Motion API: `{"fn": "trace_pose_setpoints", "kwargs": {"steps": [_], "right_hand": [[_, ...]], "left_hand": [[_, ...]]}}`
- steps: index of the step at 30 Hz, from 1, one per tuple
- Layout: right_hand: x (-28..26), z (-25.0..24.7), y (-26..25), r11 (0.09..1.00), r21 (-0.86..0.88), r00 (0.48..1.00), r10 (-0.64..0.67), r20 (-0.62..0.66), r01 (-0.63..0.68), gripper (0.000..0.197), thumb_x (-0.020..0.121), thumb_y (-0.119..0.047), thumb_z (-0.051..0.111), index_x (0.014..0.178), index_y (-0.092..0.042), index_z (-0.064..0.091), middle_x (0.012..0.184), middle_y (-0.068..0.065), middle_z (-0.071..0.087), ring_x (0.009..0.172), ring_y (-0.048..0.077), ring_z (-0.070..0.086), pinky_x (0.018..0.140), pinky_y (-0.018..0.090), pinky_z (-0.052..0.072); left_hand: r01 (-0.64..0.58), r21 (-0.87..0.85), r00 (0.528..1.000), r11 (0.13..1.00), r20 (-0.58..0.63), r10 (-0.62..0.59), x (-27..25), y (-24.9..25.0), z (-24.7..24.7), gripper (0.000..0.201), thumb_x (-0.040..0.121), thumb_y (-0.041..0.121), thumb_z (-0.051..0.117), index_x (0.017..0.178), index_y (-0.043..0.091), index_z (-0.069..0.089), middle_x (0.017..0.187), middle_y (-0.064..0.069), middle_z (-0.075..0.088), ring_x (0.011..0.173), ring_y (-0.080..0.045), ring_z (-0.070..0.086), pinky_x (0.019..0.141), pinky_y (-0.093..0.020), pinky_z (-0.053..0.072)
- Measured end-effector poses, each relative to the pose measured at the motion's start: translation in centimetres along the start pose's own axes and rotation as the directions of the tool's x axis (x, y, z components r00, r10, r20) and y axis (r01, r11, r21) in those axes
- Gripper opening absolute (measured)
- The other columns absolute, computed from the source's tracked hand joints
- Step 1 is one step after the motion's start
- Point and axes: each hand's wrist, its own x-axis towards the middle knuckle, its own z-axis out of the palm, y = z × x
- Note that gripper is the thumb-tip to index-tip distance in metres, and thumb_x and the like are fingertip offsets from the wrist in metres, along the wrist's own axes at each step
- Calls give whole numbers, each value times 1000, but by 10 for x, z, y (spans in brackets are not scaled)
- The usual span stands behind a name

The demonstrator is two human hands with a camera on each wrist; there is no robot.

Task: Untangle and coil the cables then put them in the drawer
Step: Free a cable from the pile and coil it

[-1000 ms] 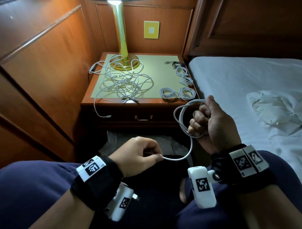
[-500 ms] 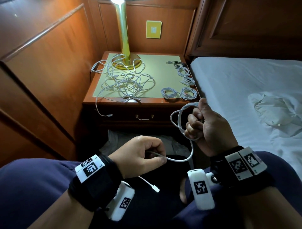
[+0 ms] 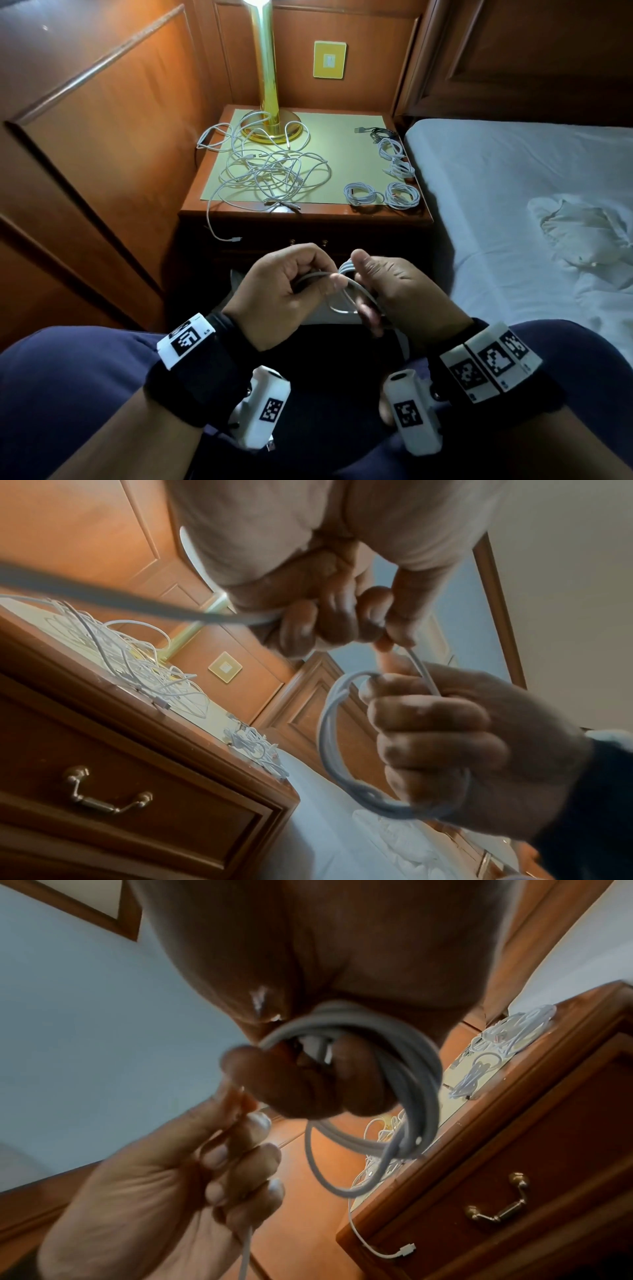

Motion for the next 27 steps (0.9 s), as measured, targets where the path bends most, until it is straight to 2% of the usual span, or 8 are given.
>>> {"fn": "trace_pose_setpoints", "kwargs": {"steps": [4,8,12,14,16,17,21,27], "right_hand": [[2,0,-1,988,113,994,99,50,-104,50,105,-41,40,72,-4,48,49,3,30,40,14,23,41,23,19],[0,2,-3,973,125,981,187,48,-192,46,103,-45,41,74,-11,50,52,2,30,39,11,22,41,19,19],[-3,2,-9,952,200,971,214,109,-232,53,93,-59,46,62,-17,41,50,0,23,41,9,15,47,26,7],[-4,1,-12,929,300,976,192,106,-215,50,88,-56,51,56,-20,37,48,-2,21,40,8,13,47,26,4],[-4,-2,-14,889,423,984,169,59,-178,47,87,-51,53,53,-24,36,46,-4,20,39,7,12,46,23,3],[-5,-3,-15,860,485,986,167,29,-160,46,87,-49,53,53,-24,35,46,-5,20,37,7,12,46,22,4],[-4,-13,-18,711,700,984,163,-70,-68,51,97,-48,42,53,-23,33,41,-7,21,30,7,15,43,21,7],[-7,-32,-18,613,788,964,180,-198,47,50,102,-44,38,56,-23,33,39,-8,21,29,7,17,44,21,8]], "left_hand": [[-19,62,996,998,-83,24,2,-2,-6,17,84,26,74,83,9,68,76,-2,69,70,-19,65,67,-26,51],[-37,116,987,993,-152,55,5,-4,-8,8,86,22,75,83,16,69,79,4,69,74,-15,65,70,-26,51],[8,97,985,995,-175,9,5,-7,-5,8,86,26,73,83,20,69,79,1,68,75,-20,65,68,-35,54],[41,83,983,996,-180,-25,5,-11,-2,11,90,26,70,83,18,68,72,1,64,66,-22,59,59,-33,49],[101,51,977,994,-195,-90,6,-17,-1,15,94,26,67,82,17,66,62,7,54,54,-13,46,51,-25,38],[124,53,974,991,-195,-111,6,-22,-1,16,95,27,65,82,18,66,61,8,53,54,-12,44,52,-25,37],[183,174,979,968,-123,-163,1,-40,3,16,97,32,60,89,24,71,76,-4,67,72,-32,59,67,-41,50],[231,338,967,912,-183,-177,-2,-48,3,14,99,26,59,92,27,71,70,-1,66,60,-12,56,59,-29,45]]}}
